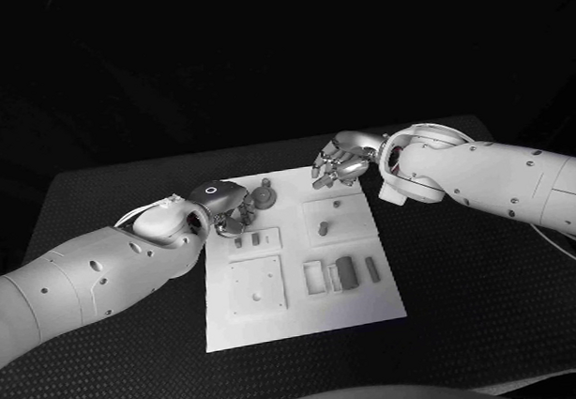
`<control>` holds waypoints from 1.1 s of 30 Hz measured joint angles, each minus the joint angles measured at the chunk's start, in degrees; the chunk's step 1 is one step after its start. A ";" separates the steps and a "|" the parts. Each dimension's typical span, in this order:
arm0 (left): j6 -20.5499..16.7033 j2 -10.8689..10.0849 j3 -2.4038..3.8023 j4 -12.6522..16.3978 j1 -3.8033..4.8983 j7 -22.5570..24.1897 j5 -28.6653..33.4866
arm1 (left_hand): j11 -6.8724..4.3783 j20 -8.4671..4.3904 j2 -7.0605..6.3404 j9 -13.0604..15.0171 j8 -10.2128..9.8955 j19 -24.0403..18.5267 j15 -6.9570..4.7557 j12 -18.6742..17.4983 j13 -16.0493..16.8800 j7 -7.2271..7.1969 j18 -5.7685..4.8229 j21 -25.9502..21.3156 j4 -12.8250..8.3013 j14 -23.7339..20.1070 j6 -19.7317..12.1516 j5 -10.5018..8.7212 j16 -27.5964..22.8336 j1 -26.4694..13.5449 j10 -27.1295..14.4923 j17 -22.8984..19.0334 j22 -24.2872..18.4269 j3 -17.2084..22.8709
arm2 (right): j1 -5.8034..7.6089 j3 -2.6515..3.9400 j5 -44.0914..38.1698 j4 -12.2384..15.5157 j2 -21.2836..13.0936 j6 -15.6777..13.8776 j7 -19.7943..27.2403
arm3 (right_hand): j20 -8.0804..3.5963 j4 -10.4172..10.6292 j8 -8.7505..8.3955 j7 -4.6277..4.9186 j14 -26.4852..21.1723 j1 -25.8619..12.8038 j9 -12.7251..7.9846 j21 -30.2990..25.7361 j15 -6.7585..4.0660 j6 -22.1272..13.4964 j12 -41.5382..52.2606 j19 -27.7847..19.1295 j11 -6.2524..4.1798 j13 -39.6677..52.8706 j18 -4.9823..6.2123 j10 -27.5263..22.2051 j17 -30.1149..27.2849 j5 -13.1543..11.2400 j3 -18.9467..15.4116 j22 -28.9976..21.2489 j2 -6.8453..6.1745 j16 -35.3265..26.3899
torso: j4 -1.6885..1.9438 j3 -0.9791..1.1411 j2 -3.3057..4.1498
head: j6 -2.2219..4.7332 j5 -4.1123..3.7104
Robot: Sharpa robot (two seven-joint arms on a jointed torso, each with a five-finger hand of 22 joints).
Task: Assemble the parts on the task board
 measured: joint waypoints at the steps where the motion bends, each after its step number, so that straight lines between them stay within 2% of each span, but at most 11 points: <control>1: 0.00 0.02 -0.01 0.00 0.00 -0.01 -0.01 | 0.01 0.00 0.00 -0.01 0.00 0.00 0.00 0.00 0.00 0.00 0.00 0.00 0.00 0.00 0.00 0.00 0.00 0.00 0.01 0.00 0.00 0.00 | 0.00 0.00 0.00 0.00 0.00 0.00 0.00 | 0.00 0.00 0.00 0.00 0.01 0.00 0.00 0.00 0.01 0.00 0.00 0.00 0.00 0.00 0.00 0.00 0.00 0.00 0.00 0.00 0.00 0.00 | 0.01 -0.01 0.00 | -0.01 -0.02; 9: -0.42 0.04 -0.07 -0.02 -0.07 0.02 -0.01 | 0.07 0.00 0.00 -0.11 0.01 0.00 0.01 0.00 -0.01 0.00 0.00 0.00 0.00 0.01 0.00 0.00 0.00 0.00 0.07 -0.06 -0.01 0.00 | 0.00 0.00 0.00 0.01 0.00 0.00 0.00 | 0.00 0.00 0.00 -0.03 0.02 0.00 -0.01 0.00 0.02 0.03 0.00 0.00 0.00 0.00 0.00 0.00 0.00 0.00 0.00 0.00 0.00 0.00 | 0.05 -0.04 -0.01 | -0.03 -0.05; 13: -0.90 0.01 -0.14 -0.07 -0.14 0.14 0.18 | 0.29 -0.20 -0.12 -0.22 0.00 -0.21 0.01 -0.33 0.02 0.66 -0.02 0.00 0.00 0.01 -0.68 0.00 0.00 -0.12 -0.13 -0.19 -0.01 0.00 | 0.00 0.00 0.00 0.00 0.00 0.00 0.01 | 0.00 0.00 0.00 -0.05 0.02 0.00 -0.01 0.00 0.02 0.05 0.00 0.00 0.00 0.00 0.00 0.00 0.00 0.00 0.00 0.00 0.00 0.00 | 0.05 -0.03 -0.01 | -0.02 -0.05; 17: -1.20 0.01 -0.29 -0.23 -0.30 0.23 0.68 | 1.14 -0.29 -1.32 -1.08 -1.82 -0.51 0.01 -1.06 -0.10 1.18 -0.24 0.00 0.00 0.01 -3.71 0.01 -0.39 -0.66 -0.95 -0.29 -0.01 0.00 | 0.00 0.00 0.00 -0.02 -0.01 0.00 0.01 | 0.00 0.00 0.00 -0.05 0.02 0.00 -0.01 0.00 0.02 0.05 0.00 0.00 0.00 0.00 0.00 0.00 0.00 0.00 0.00 0.00 0.00 0.00 | 0.04 -0.01 -0.01 | -0.02 -0.06; 18: -1.21 0.01 -0.33 -0.25 -0.36 0.23 0.77 | 1.34 -0.29 -1.46 -1.19 -2.10 -0.51 0.01 -1.06 -0.14 1.25 -0.55 0.00 0.01 0.01 -4.34 0.01 -0.39 -0.59 -1.15 -0.29 -0.01 0.00 | 0.00 0.00 0.00 -0.02 -0.01 0.00 0.01 | 0.00 0.00 0.00 -0.05 0.02 0.00 -0.01 0.00 0.02 0.06 0.00 0.00 0.00 0.00 0.00 0.00 0.00 0.00 0.00 0.00 0.00 0.00 | 0.04 -0.01 -0.01 | -0.02 -0.07; 22: -1.22 0.00 -0.35 -0.36 -0.43 0.23 1.11 | 1.94 -0.18 -2.04 -1.56 -2.68 -0.58 0.23 -1.06 -0.25 1.62 -0.60 -0.24 0.01 -0.20 -5.91 0.01 -0.39 -0.90 -1.76 -0.29 -0.01 0.00 | 0.00 0.00 0.00 -0.02 -0.05 0.00 0.01 | 0.00 0.00 0.00 -0.06 0.03 0.00 0.02 0.00 0.03 0.06 0.00 0.00 0.00 0.00 0.00 0.00 0.00 0.00 0.00 0.00 0.00 0.00 | 0.05 0.01 -0.01 | 0.02 -0.09; 25: -1.21 0.00 -0.33 -0.41 -0.42 0.18 1.25 | 2.37 0.13 -2.15 -1.77 -2.86 -0.27 0.23 -1.06 -0.32 1.80 -0.61 -0.24 0.01 -0.21 -6.50 0.01 -0.39 -0.92 -2.18 -0.29 -0.01 0.00 | 0.00 0.00 0.00 -0.01 -0.07 0.00 0.01 | 0.00 0.00 0.00 -0.06 0.03 0.00 0.04 0.00 0.03 0.06 0.00 0.00 0.00 0.00 0.00 0.00 0.00 0.00 0.00 0.00 0.00 0.00 | 0.05 0.02 -0.02 | 0.03 -0.09; 26: -1.20 0.00 -0.33 -0.43 -0.41 0.16 1.29 | 2.56 0.13 -2.64 -1.88 -3.13 -0.27 0.23 -1.06 -0.37 1.91 -0.62 -0.41 0.01 -0.21 -6.87 0.01 -0.39 -0.90 -2.37 -0.29 -0.01 0.00 | 0.00 0.00 0.00 0.00 -0.07 0.00 0.01 | 0.00 0.00 0.00 -0.07 0.03 0.00 0.04 0.00 0.03 0.07 0.00 0.00 0.00 0.00 0.00 0.00 0.00 0.00 0.00 0.00 0.00 0.00 | 0.05 0.02 -0.02 | 0.02 -0.09; 28: -1.19 0.00 -0.33 -0.45 -0.41 0.14 1.35 | 2.80 0.14 -2.79 -1.97 -3.28 -0.27 0.43 -1.06 -0.42 2.05 -0.66 -0.49 0.10 -0.40 -7.38 0.01 -0.39 -1.05 -2.73 -0.29 -0.01 -0.09 | 0.00 0.00 0.00 0.02 -0.07 0.00 0.01 | 0.00 0.00 0.00 -0.07 0.03 0.00 0.04 0.00 0.03 0.07 0.00 0.00 0.00 0.00 0.00 0.00 0.00 0.00 0.00 0.00 0.00 0.00 | 0.05 0.02 -0.02 | 0.01 -0.09; 33: -1.18 0.01 -0.32 -0.46 -0.40 0.11 1.46 | 2.97 0.55 -2.78 -2.10 -3.30 -0.26 0.81 -1.05 -0.59 2.21 -0.70 -0.50 0.24 -0.42 -7.79 0.01 -0.39 -1.04 -4.02 -0.29 -0.01 -0.23 | 0.00 0.00 0.01 0.03 -0.08 0.00 0.01 | 0.00 0.00 0.00 -0.07 0.04 0.00 0.04 0.00 0.04 0.08 0.00 0.00 0.00 0.00 0.00 0.00 0.00 0.00 0.00 0.00 0.00 0.00 | 0.05 0.02 -0.02 | -0.03 -0.09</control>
